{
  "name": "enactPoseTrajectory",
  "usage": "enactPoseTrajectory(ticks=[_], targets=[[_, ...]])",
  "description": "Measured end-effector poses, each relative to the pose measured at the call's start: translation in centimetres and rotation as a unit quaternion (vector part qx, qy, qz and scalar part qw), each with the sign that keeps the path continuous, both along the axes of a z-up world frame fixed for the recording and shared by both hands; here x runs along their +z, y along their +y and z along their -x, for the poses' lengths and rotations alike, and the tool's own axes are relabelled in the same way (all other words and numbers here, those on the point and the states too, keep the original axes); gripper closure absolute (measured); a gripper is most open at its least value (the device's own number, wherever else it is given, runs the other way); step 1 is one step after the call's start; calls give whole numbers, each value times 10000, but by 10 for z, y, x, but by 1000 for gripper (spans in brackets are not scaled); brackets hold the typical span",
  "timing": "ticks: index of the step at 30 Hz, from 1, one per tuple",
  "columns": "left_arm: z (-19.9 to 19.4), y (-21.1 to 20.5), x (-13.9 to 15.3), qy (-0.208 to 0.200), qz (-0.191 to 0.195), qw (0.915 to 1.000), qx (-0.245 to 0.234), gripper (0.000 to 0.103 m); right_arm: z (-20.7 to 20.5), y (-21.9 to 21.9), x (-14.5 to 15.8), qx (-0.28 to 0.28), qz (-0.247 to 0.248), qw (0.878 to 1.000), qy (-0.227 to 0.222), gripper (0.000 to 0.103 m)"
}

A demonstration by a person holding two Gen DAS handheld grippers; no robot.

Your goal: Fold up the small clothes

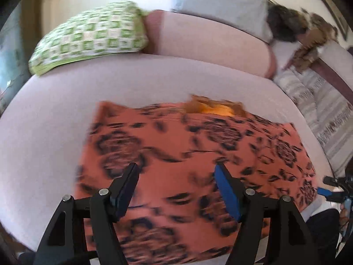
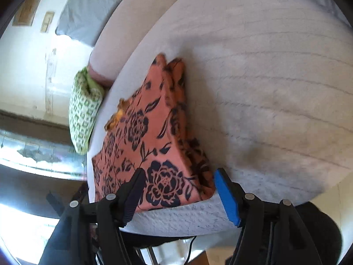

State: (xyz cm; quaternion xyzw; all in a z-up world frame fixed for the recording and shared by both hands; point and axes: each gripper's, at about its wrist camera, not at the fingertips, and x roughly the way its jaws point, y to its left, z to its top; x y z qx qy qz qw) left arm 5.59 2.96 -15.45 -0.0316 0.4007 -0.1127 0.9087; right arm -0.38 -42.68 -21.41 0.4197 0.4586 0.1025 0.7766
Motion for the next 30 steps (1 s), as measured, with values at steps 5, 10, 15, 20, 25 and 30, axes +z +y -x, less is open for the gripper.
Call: enactPoseTrajectory(ticks=[5,10,15,20,25,30], targets=[[-4,-49,-25,121,-377,9983,-417,32,-7,13,-10,69,146,9992,353,35],[-8,-57,-42,237,-526,9974,-437,32,-9,16,-14,133,313,9979,556,43],[-10,-58,-23,100,-323,9985,-420,32,-6,21,-16,206,521,9970,528,87],[-19,-63,-31,86,-696,9963,-502,29,-6,18,-1,449,836,9938,585,33],[-21,-61,-50,177,-792,9956,-475,28,-27,-13,45,-107,1193,9928,-49,26],[-25,-60,-53,142,-754,9961,-427,26,-118,-20,26,131,1230,9923,-50,26]])
